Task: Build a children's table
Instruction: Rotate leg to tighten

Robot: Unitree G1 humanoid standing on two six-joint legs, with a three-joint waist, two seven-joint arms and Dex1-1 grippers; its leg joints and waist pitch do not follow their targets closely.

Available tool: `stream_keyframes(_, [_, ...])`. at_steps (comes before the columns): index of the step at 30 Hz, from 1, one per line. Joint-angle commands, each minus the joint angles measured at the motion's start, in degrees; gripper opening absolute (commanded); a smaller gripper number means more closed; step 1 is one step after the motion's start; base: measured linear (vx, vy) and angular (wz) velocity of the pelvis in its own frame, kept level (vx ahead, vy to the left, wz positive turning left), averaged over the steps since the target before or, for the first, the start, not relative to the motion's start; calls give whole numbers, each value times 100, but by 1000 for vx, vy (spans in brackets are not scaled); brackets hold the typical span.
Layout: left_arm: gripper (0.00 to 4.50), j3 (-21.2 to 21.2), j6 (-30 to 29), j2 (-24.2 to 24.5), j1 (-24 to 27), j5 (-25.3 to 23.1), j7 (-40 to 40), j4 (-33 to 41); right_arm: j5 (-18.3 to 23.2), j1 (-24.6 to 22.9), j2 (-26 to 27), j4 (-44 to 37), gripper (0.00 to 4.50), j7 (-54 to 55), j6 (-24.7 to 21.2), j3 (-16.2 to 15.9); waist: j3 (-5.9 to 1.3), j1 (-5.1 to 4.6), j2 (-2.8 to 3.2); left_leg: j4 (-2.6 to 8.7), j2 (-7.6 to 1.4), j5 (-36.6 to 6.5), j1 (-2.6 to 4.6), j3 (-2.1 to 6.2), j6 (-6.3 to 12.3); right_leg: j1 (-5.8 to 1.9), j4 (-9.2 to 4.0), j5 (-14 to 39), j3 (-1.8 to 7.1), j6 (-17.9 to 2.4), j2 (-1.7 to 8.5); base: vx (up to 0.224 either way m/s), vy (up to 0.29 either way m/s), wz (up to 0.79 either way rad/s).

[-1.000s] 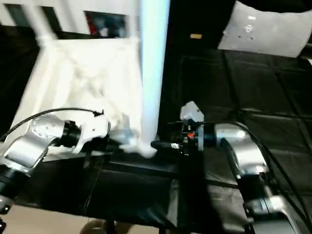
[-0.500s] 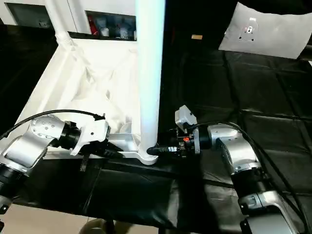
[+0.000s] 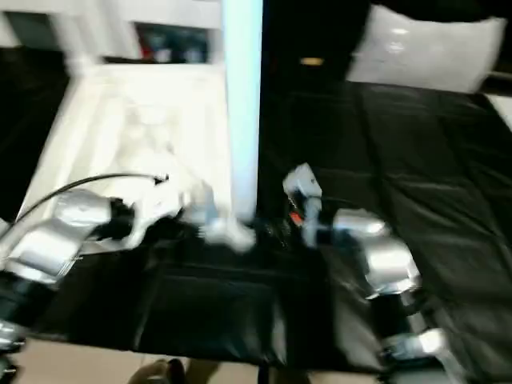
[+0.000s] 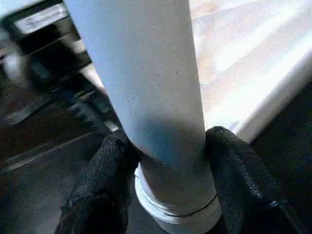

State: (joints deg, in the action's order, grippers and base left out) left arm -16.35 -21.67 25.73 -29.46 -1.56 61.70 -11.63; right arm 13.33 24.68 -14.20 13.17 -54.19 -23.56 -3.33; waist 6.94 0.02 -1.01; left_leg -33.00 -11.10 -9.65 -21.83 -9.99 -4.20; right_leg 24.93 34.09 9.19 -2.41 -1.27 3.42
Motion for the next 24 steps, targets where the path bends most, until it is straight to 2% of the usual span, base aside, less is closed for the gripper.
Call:
stream_keyframes(1, [0, -217, -262, -528, 22, 152, -423, 305, -5, 28, 517, -303, 197, 508, -141, -331, -330, 29, -12, 409, -140, -1402, 55, 49, 65, -317, -493, 2590, 222, -808, 369, 0, 0, 0])
stream_keyframes(3, [0, -136, -584, -926, -22, 45, -1008, 320, -303, -6, 1005, -432, 197, 1532, -326, -264, -338, -41, -30, 398, -113, -1385, 33, 54, 82, -312, -518, 2658, 217, -725, 356, 0, 0, 0])
stream_keyframes(4, [0, -136, -584, -926, -22, 45, -1008, 320, -303, -6, 1005, -432, 197, 1532, -326, -264, -336, -72, -31, 395, -107, -1385, 28, 56, 99, -301, -536, 2695, 214, -697, 356, 0, 0, 0])
stream_keyframes(6, [0, -64, -807, -1359, -115, -114, -1640, 256, -531, 38, 1539, -425, 197, 2553, -413, -139, -339, -87, -16, 388, -110, -1329, 34, 45, 126, -285, -535, 2586, 226, -688, 349, 0, 0, 0])
stream_keyframes(9, [0, 31, -918, -1625, -161, -173, -2029, 236, -599, 61, 1826, -450, 197, 3098, -481, -30, -373, -88, -8, 375, -108, -1201, 39, 39, 124, -294, -504, 2176, 233, -768, 334, 0, 0, 0])
stream_keyframes(10, [0, 27, -929, -1707, -182, -199, -2114, 224, -699, 58, 1844, -476, 197, 3177, -494, -110, -390, -87, -4, 371, -122, -1072, 49, 30, 197, -302, -451, 1616, 234, -921, 303, 0, 0, 0])
stream_keyframes(11, [0, 15, -947, -1764, -190, -225, -2173, 227, -818, 44, 1840, -509, 197, 3223, -447, -197, -391, -86, 0, 368, -123, -1032, 52, 23, 219, -304, -444, 1444, 236, -972, 301, 0, 0, 0])
stream_keyframes(12, [0, 16, -925, -1804, -196, -238, -2224, 211, -836, 23, 1866, -538, 250, 3268, -448, -194, -383, -82, -6, 362, -116, -999, 49, 10, 278, -314, -438, 1249, 241, -1035, 304, 0, 0, 0])
stream_keyframes(16, [0, -35, -820, -1654, -160, -275, -2039, 211, -813, -36, 1678, -650, 269, 3055, -340, -177, -387, -59, 16, 363, -112, -842, 39, 8, 399, -360, -411, 912, 239, -1145, 314, 0, 0, 0])
stream_keyframes(18, [0, -46, -722, -1454, -127, -263, -1804, 231, -739, -56, 1471, -679, 307, 2780, -245, -161, -377, -49, 61, 370, -116, -937, 44, 16, 381, -364, -420, 982, 239, -1165, 323, 0, 0, 0])
stream_keyframes(20, [0, -84, -452, -1257, -103, -239, -1548, 207, -716, -92, 1193, -703, 316, 2390, -124, -246, -375, -43, 59, 371, -119, -1004, 45, 22, 381, -381, -422, 1015, 235, -1164, 323, 0, 0, 0])
stream_keyframes(22, [0, -112, -317, -1067, -85, -253, -1353, 160, -637, -118, 964, -707, 330, 2090, -92, -185, -378, -43, 61, 365, -121, -1012, 40, 23, 383, -392, -420, 995, 238, -1183, 334, 0, 0, 0])
stream_keyframes(23, [0, -142, -145, -911, -83, -247, -1131, 94, -599, -123, 729, -673, 354, 1793, -16, -147, -381, -40, 55, 356, -121, -946, 36, 19, 423, -397, -403, 896, 244, -1238, 334, 0, 0, 0])
stream_keyframes(24, [0, -142, -42, -781, -89, -223, -945, 32, -589, -126, 459, -624, 354, 1456, 57, -157, -386, -38, 59, 355, -123, -921, 44, 18, 434, -399, -397, 850, 240, -1254, 329, 0, 0, 0])
